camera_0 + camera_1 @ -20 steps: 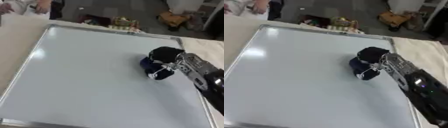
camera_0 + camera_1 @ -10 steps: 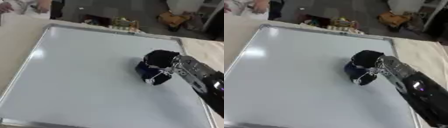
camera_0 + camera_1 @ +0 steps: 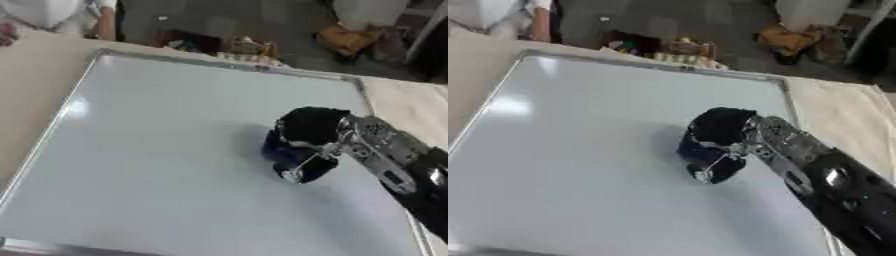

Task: Wipe the whiteboard clean with a brush.

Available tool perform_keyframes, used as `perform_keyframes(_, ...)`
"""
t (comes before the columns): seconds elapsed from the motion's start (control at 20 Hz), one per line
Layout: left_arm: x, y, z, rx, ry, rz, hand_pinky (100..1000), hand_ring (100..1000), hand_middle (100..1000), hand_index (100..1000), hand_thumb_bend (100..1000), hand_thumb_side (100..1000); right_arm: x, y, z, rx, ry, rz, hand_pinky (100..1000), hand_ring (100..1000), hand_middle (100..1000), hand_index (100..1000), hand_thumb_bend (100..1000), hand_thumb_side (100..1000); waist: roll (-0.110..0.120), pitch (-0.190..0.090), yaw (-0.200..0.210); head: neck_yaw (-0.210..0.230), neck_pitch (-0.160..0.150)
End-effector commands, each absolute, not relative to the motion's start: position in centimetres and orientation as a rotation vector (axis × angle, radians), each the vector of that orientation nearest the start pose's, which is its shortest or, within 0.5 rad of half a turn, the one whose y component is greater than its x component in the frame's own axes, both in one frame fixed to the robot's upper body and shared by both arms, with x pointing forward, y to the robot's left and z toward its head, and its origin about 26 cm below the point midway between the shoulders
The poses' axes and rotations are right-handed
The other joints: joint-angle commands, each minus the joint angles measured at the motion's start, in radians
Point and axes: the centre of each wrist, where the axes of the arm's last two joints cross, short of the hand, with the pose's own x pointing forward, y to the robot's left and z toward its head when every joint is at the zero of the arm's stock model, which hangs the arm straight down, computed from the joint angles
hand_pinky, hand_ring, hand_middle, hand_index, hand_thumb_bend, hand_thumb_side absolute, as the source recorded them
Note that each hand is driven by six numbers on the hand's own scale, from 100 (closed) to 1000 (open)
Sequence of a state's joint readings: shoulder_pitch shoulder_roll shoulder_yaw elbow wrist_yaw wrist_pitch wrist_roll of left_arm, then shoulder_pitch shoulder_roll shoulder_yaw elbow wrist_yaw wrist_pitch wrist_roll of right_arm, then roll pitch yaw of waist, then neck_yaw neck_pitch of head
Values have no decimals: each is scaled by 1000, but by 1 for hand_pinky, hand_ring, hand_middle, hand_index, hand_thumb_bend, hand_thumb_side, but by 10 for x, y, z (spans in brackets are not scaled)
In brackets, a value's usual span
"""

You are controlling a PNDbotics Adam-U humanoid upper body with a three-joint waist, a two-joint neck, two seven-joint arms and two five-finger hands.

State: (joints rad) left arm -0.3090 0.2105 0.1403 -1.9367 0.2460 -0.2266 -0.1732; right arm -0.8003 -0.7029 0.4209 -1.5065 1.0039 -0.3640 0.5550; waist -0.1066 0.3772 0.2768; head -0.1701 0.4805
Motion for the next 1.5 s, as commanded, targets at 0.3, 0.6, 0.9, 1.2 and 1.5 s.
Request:
perform_keyframes(0.3, 308, 280, 196, -153, -2493, -247, 695, 598, 604, 753, 260, 970, 402, -261, 254, 1512, 1545, -2732, 726, 741, 297, 402, 100, 628, 7, -18, 1, -1, -14)
perform_keyframes(0.6, 309, 280, 196, -158, -2494, -250, 692, 598, 604, 756, 258, 974, 411, -271, 245, 1569, 1521, -2752, 719, 734, 279, 281, 100, 554, 8, -16, 2, 0, -15)
perform_keyframes(0.9, 309, 280, 196, -162, -2490, -257, 690, 598, 605, 757, 255, 980, 415, -273, 243, 1567, 1515, -2761, 716, 726, 257, 228, 100, 536, 8, -14, 3, 0, -16)
perform_keyframes(1.2, 309, 279, 195, -165, -2487, -264, 689, 599, 605, 758, 253, 983, 419, -278, 240, 1570, 1533, -2783, 711, 685, 216, 222, 100, 491, 10, -14, 3, 0, -17)
perform_keyframes(1.5, 309, 279, 194, -167, -2484, -269, 689, 598, 605, 757, 251, 985, 428, -290, 237, 1641, 1590, -2806, 705, 679, 206, 217, 100, 482, 11, -10, 4, 0, -19)
